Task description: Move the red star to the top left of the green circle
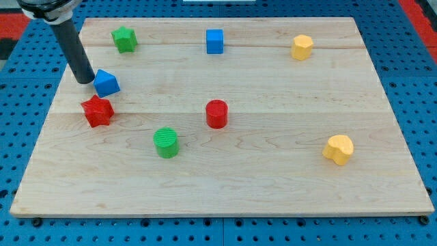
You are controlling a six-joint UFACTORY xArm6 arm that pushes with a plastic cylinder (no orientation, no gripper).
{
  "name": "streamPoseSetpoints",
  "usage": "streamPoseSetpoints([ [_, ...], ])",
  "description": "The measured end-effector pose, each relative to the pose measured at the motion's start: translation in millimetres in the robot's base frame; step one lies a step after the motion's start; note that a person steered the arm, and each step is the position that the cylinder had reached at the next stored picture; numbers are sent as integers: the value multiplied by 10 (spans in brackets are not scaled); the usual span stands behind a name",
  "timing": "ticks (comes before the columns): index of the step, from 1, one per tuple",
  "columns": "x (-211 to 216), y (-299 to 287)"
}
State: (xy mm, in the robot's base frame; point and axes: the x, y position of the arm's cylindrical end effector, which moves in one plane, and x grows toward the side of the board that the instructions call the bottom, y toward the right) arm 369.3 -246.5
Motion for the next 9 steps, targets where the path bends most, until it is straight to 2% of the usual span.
streamPoseSetpoints([
  [4, -134, -163],
  [6, 534, 5],
  [7, 656, 675],
  [8, 690, 916],
  [9, 997, 664],
])
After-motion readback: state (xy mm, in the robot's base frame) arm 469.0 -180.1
